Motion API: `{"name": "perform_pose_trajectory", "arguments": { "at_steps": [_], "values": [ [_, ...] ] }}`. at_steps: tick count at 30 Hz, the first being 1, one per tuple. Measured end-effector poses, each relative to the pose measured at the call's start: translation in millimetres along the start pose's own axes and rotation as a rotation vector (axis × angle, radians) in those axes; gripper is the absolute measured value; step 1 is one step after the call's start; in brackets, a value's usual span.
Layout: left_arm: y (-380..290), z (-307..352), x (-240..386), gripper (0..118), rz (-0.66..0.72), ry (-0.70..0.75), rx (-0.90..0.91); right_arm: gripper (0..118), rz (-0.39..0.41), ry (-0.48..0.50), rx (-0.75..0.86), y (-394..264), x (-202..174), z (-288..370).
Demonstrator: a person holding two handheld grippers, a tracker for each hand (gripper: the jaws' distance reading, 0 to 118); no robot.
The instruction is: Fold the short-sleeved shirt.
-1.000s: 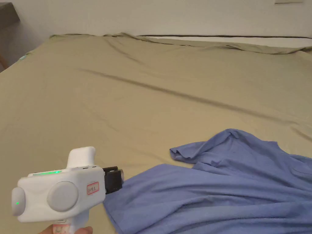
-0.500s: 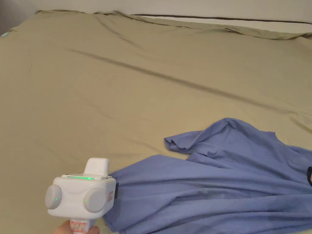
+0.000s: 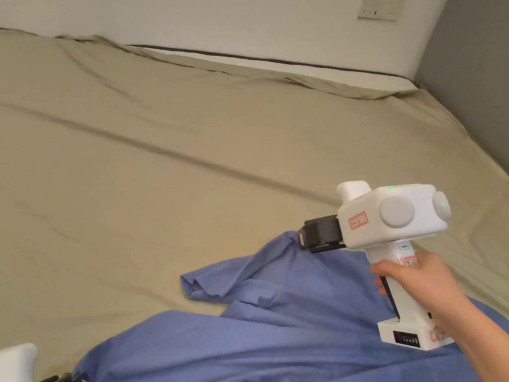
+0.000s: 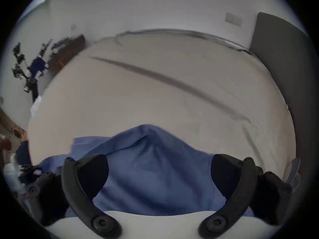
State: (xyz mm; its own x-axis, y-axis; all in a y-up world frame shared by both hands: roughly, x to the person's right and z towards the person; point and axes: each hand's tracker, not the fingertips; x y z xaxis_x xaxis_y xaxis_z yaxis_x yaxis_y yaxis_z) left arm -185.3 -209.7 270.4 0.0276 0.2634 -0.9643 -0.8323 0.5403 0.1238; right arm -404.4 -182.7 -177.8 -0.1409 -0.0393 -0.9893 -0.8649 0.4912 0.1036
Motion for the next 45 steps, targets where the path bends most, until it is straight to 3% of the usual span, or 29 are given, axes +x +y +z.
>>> {"name": "perform_pose_trajectory", "arguments": {
  "at_steps": [2, 5, 8, 9, 10, 12, 13, 15, 18, 23, 29, 33, 37, 41, 45],
  "values": [
    [0, -1, 2, 0, -0.012, 0.017, 0.000, 113, 0.071, -0.067, -0.059, 13, -6, -31],
    [2, -6, -1, 0, 0.009, -0.021, -0.009, 109, 0.184, -0.094, -0.126, 16, -27, -57],
    [4, -17, -3, 0, 0.031, -0.063, -0.028, 94, 0.246, -0.100, -0.248, 14, -39, -82],
    [4, -20, -2, 0, 0.028, -0.062, -0.031, 74, 0.217, -0.062, -0.210, 15, -38, -75],
    [4, -22, -2, 0, 0.021, -0.059, -0.033, 37, 0.201, -0.067, -0.190, 16, -37, -65],
    [7, -22, 4, 0, 0.016, -0.050, -0.033, 8, 0.187, 0.021, -0.180, 12, -35, -57],
    [7, -23, 5, 0, 0.017, -0.049, -0.031, 5, 0.182, -0.033, -0.143, 7, -38, -50],
    [9, -23, 6, 0, 0.012, -0.048, -0.024, 5, 0.206, -0.031, -0.111, 0, -39, -42],
    [17, -19, 5, 0, 0.003, -0.054, 0.013, 5, 0.134, -0.017, 0.013, -9, -35, -6],
    [64, 33, 8, 0, 0.036, -0.228, 0.194, 5, 0.042, -0.055, 0.312, -33, -10, 113],
    [160, 148, 54, 0, -0.155, -0.279, 0.494, 5, -0.060, -0.170, 0.682, -49, 19, 280],
    [218, 232, 85, 0, -0.279, -0.254, 0.696, 5, -0.031, -0.296, 0.882, -55, 17, 390],
    [261, 320, 121, 0, -0.375, -0.152, 0.883, 5, -0.020, -0.306, 1.032, -49, 13, 472],
    [304, 384, 139, 0, -0.379, -0.103, 1.008, 5, 0.019, -0.380, 1.125, -33, 7, 533],
    [350, 409, 146, 0, -0.374, 0.036, 1.064, 5, 0.018, -0.396, 1.155, 6, 5, 559]
  ]
}}
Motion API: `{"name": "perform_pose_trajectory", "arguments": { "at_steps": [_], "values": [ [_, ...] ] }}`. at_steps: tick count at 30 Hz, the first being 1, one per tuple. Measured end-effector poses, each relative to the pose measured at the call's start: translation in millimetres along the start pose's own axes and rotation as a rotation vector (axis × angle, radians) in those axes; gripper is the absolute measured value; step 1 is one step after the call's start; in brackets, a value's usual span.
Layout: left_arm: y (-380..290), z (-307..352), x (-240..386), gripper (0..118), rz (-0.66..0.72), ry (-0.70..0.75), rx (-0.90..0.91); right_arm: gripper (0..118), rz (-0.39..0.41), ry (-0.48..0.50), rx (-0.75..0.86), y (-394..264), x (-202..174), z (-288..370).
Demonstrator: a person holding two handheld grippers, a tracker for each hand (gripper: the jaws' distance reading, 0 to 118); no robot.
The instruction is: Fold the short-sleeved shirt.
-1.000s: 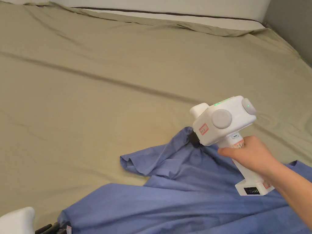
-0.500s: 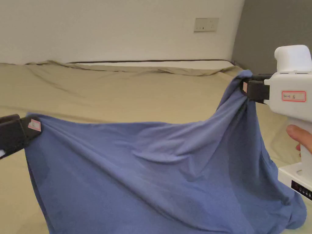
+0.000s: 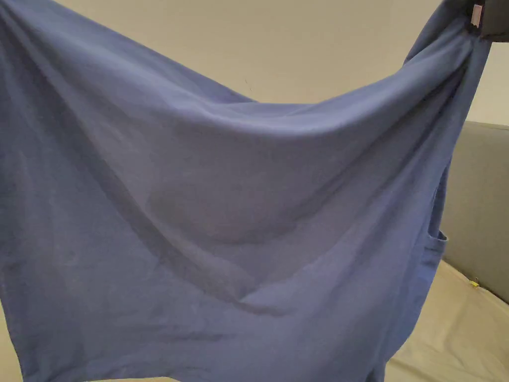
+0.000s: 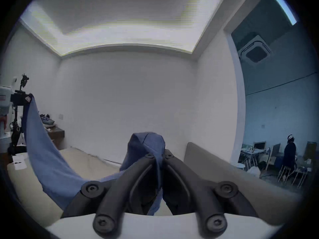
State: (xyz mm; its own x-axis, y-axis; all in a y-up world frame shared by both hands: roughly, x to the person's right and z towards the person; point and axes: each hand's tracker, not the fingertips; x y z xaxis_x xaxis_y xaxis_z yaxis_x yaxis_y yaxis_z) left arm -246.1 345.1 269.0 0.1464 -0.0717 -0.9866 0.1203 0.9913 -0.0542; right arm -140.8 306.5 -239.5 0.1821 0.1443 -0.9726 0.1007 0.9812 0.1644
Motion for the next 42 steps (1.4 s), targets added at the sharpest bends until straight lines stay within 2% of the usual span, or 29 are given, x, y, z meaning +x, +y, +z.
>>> {"name": "perform_pose_trajectory", "arguments": {
  "at_steps": [3, 9, 12, 17, 19, 22, 25, 27, 30, 32, 35, 37, 42],
  "values": [
    [16, -34, -11, 0, -0.047, 0.080, -0.012, 5, -0.016, -0.009, 0.004, 24, -7, -25],
    [14, -116, -27, 0, -0.081, 0.143, -0.082, 5, -0.016, -0.027, -0.043, 44, -23, -121],
    [4, -162, -28, 0, -0.145, 0.208, -0.129, 5, 0.013, -0.046, -0.065, 43, -41, -165],
    [-16, -215, -27, 0, -0.183, 0.213, -0.127, 5, 0.098, -0.096, -0.058, 41, -69, -212],
    [-26, -235, -29, 0, -0.181, 0.210, -0.130, 5, 0.117, -0.114, -0.054, 31, -62, -263],
    [-52, -260, -32, 0, -0.209, 0.211, -0.124, 5, 0.134, -0.101, -0.056, 16, -71, -272],
    [-88, -263, -30, 0, -0.204, 0.196, -0.116, 5, 0.164, -0.090, -0.071, -16, -80, -285],
    [-117, -280, -34, 0, -0.196, 0.179, -0.117, 5, 0.166, -0.069, -0.108, -40, -80, -329],
    [-172, -307, -40, 0, -0.147, 0.115, -0.186, 5, 0.160, -0.018, -0.204, -99, -88, -344],
    [-208, -314, -39, 0, -0.126, 0.101, -0.239, 5, 0.172, -0.018, -0.266, -146, -94, -352],
    [-275, -325, -37, 0, -0.040, 0.064, -0.331, 5, 0.106, 0.022, -0.391, -227, -94, -376],
    [-315, -308, -13, 0, -0.007, 0.043, -0.407, 5, 0.072, 0.031, -0.461, -279, -96, -377],
    [-382, -307, -5, 0, -0.012, -0.006, -0.579, 5, 0.056, 0.044, -0.595, -361, -104, -361]
  ]
}}
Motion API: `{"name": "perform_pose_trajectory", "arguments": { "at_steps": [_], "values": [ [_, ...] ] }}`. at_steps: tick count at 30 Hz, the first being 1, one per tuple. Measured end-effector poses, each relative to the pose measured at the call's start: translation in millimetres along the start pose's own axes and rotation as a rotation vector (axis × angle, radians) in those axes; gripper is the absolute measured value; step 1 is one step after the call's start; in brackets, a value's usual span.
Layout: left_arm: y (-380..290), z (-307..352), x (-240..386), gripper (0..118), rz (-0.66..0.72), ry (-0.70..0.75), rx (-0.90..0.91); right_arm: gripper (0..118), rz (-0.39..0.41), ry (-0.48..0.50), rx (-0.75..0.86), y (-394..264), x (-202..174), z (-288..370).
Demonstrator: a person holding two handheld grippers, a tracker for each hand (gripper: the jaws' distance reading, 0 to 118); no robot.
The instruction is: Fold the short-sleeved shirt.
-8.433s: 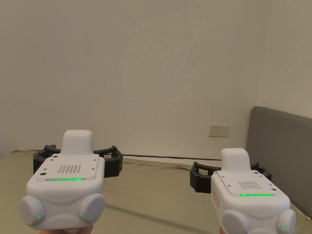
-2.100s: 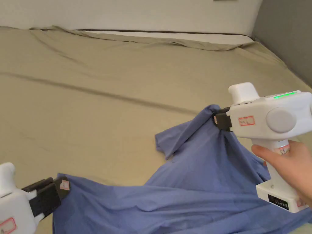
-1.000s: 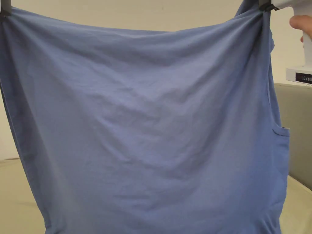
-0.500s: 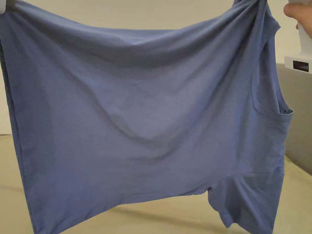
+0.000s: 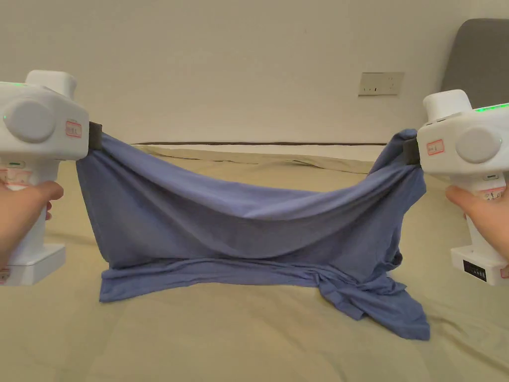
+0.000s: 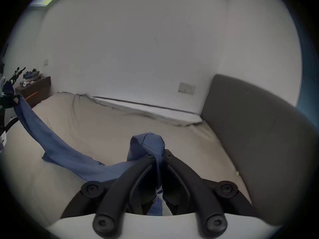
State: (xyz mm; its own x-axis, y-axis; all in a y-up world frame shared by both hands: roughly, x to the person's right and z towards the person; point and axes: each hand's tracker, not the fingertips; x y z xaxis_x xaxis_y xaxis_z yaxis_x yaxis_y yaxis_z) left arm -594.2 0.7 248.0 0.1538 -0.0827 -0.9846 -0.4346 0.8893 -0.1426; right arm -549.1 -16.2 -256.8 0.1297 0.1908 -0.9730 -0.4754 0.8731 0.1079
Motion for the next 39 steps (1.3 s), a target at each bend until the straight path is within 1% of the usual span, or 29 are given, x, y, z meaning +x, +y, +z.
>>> {"name": "perform_pose_trajectory", "arguments": {
  "at_steps": [3, 6, 8, 9, 10, 11, 12, 13, 14, 18, 25, 29, 30, 33, 35, 37, 39],
  "values": [
    [-26, -1, 2, 0, 0.010, -0.028, -0.023, 5, -0.043, 0.043, -0.013, -24, 4, 3],
    [-57, 18, 5, 0, -0.001, -0.087, -0.034, 5, -0.079, 0.103, -0.006, -59, 3, 34],
    [-84, 38, 5, 0, -0.004, -0.091, -0.055, 5, -0.077, 0.097, -0.012, -91, -1, 60],
    [-99, 50, 3, 0, 0.001, -0.112, -0.078, 5, -0.100, 0.125, -0.013, -110, 0, 73],
    [-113, 62, 2, 0, -0.007, -0.127, -0.097, 5, -0.105, 0.133, -0.033, -125, 1, 85],
    [-129, 76, 1, 0, -0.010, -0.125, -0.095, 5, -0.134, 0.146, -0.041, -142, 2, 98],
    [-144, 92, 0, 0, -0.035, -0.124, -0.121, 5, -0.158, 0.153, -0.062, -164, -3, 120],
    [-160, 107, 2, 0, -0.022, -0.126, -0.118, 5, -0.169, 0.160, -0.070, -179, -3, 134],
    [-176, 123, 1, 0, -0.038, -0.138, -0.144, 5, -0.175, 0.153, -0.069, -196, -2, 149],
    [-227, 192, 1, 0, -0.061, -0.104, -0.161, 5, -0.181, 0.160, -0.104, -244, -4, 217],
    [-311, 291, -10, 0, 0.088, -0.078, -0.205, 5, -0.193, 0.159, -0.183, -331, 2, 326],
    [-341, 335, -13, 0, 0.072, -0.052, -0.256, 5, -0.214, 0.164, -0.221, -367, 13, 373],
    [-346, 340, -13, 0, 0.057, -0.046, -0.269, 5, -0.213, 0.168, -0.229, -374, 15, 381],
    [-369, 345, -7, 0, 0.053, -0.044, -0.374, 5, -0.166, 0.155, -0.290, -389, 14, 389],
    [-384, 345, 2, 0, 0.034, -0.055, -0.401, 5, -0.157, 0.151, -0.307, -397, 11, 390],
    [-395, 337, 7, 0, -0.009, -0.037, -0.439, 5, -0.153, 0.153, -0.331, -400, 8, 385],
    [-395, 329, 7, 0, -0.020, -0.036, -0.452, 5, -0.135, 0.152, -0.342, -399, 2, 379]
  ]
}}
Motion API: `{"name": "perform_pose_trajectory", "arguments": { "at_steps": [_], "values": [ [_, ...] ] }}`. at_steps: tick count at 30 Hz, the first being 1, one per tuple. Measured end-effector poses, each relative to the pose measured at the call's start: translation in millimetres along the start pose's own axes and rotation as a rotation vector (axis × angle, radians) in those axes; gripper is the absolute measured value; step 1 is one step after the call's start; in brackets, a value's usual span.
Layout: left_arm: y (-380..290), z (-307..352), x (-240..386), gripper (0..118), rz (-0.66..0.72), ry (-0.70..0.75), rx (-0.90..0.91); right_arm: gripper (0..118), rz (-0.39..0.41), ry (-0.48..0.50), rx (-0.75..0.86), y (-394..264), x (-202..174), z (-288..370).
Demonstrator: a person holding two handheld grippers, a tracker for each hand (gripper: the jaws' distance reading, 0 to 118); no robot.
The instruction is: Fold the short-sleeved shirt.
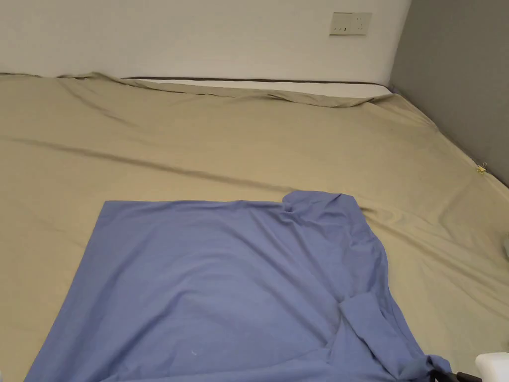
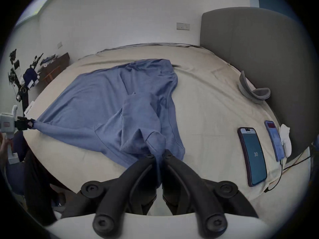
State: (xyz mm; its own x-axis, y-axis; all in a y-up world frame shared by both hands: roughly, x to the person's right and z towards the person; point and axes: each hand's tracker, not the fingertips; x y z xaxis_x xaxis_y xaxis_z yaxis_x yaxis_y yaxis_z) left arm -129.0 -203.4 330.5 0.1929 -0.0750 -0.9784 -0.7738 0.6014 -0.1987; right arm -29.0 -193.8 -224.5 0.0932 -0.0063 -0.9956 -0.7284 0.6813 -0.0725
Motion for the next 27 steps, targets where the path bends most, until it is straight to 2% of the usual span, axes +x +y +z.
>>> {"name": "perform_pose_trajectory", "arguments": {
  "at_steps": [1, 2, 3, 4, 6, 9, 12, 13, 14, 15, 16, 18, 24, 25, 26, 27],
  "values": [
    [4, -1, -3, 2, 0.016, -0.014, -0.004, 9, 0.009, -0.007, -0.003, 2, 1, -3],
    [7, -5, -9, 17, 0.054, -0.054, -0.030, 36, 0.018, -0.023, 0.003, 5, -2, -4],
    [11, -3, -13, 66, 0.096, -0.067, -0.042, 98, 0.018, -0.035, -0.002, 11, -3, -2],
    [16, 2, -15, 85, 0.136, -0.064, -0.053, 109, 0.010, -0.047, -0.017, 17, -5, -1],
    [20, 25, -18, 85, 0.116, -0.039, -0.001, 107, -0.007, -0.019, -0.039, 22, -1, 6],
    [29, 73, -10, 85, 0.074, 0.103, 0.070, 107, -0.037, -0.033, 0.001, 31, -6, 37],
    [25, 124, 10, 83, 0.064, 0.116, 0.161, 105, -0.092, -0.024, 0.017, 31, -14, 62],
    [21, 135, 18, 74, 0.042, 0.091, 0.214, 93, -0.089, -0.024, 0.020, 27, -17, 66],
    [18, 138, 23, 41, 0.009, 0.087, 0.238, 59, -0.061, -0.021, 0.021, 24, -23, 69],
    [20, 138, 30, 0, -0.029, 0.115, 0.195, 3, -0.042, -0.047, 0.006, 23, -30, 68],
    [22, 141, 35, 0, -0.030, 0.178, 0.197, 3, -0.030, -0.103, 0.018, 19, -36, 68],
    [28, 143, 45, 0, -0.102, 0.105, 0.164, 3, -0.004, -0.056, 0.030, 10, -44, 66],
    [32, 106, 33, 0, 0.010, 0.073, 0.133, 3, -0.011, -0.004, 0.026, 12, -57, 64],
    [31, 93, 26, 8, 0.042, 0.044, 0.109, 3, -0.006, -0.002, 0.028, 15, -60, 65],
    [24, 75, 23, 41, 0.085, 0.019, 0.071, 3, 0.003, 0.009, 0.029, 16, -62, 65],
    [22, 58, 16, 87, 0.138, -0.013, 0.048, 3, 0.009, 0.017, 0.031, 17, -63, 65]
  ]
}}
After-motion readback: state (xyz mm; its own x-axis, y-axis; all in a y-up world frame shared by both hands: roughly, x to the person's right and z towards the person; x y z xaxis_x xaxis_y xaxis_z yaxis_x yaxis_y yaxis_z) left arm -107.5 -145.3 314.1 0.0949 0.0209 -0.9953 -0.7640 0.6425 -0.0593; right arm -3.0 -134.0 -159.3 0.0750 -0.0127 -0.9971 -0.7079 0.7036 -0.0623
